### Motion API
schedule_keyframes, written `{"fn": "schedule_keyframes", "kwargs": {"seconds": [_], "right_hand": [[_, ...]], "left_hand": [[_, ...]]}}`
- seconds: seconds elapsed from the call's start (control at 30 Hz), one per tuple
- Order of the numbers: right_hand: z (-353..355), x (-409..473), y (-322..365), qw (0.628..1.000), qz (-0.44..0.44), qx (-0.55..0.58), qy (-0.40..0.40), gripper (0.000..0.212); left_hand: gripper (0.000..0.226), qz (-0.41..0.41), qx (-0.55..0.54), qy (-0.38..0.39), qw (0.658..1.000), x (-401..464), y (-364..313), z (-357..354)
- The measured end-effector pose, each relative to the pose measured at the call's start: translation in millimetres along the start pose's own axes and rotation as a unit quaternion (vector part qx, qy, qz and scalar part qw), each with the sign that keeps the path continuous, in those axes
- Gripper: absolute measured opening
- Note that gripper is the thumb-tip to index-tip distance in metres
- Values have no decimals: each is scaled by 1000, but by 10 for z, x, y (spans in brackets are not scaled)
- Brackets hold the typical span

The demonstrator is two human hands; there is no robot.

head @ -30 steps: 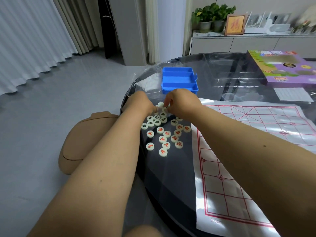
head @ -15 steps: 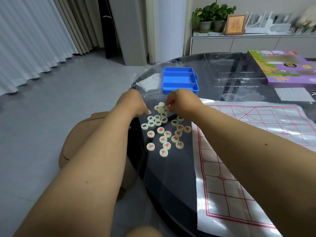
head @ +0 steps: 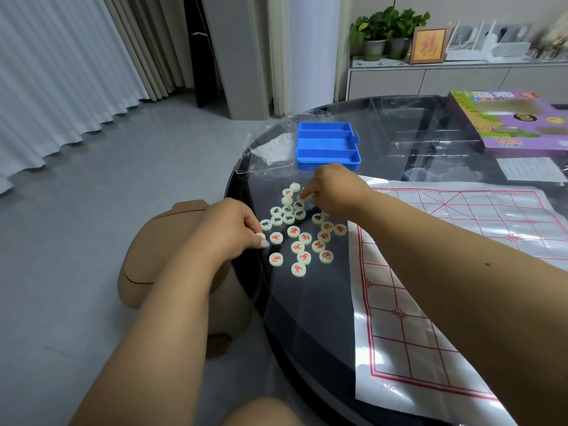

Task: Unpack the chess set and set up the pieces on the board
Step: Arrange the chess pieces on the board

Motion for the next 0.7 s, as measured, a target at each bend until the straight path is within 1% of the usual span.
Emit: {"fn": "schedule_keyframes", "kwargs": {"seconds": [0.07,0.13,0.2,0.3,0.43,0.5,0.57,0.63,0.7], "right_hand": [[5,-38,-1,1000,11,-15,10,42],[29,-94,-20,999,17,-25,16,42],[55,-153,-40,999,17,-20,21,42],[68,-238,-36,999,22,-5,30,41],[39,-327,11,998,42,-11,44,44],[26,-348,44,997,50,-7,52,45],[110,-343,39,998,42,11,39,45],[314,-296,-112,998,-13,53,-18,43],[488,-249,-356,989,-89,95,-73,37]], "left_hand": [[21,-8,-12,3,1000,-17,-19,-28],[17,-9,-14,-2,1000,-35,-24,5],[9,-15,-16,-35,999,-12,-23,83],[5,-22,-25,-93,995,111,-60,175],[2,-40,-45,-125,990,433,-201,188],[7,-35,-42,-127,990,641,-274,180],[17,-13,-34,-112,993,855,-331,144],[33,15,2,-83,996,1011,-390,86],[42,37,61,-48,996,1092,-436,37]]}}
Point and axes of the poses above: each hand's wrist, its own x-axis towards the middle knuckle, its own z-axis out of the back of the hand, y = z × x, the point moved 9 cm from there along x, towards the middle knuckle, and after that the axes turned 6 degrees about x, right-handed, at the moved point
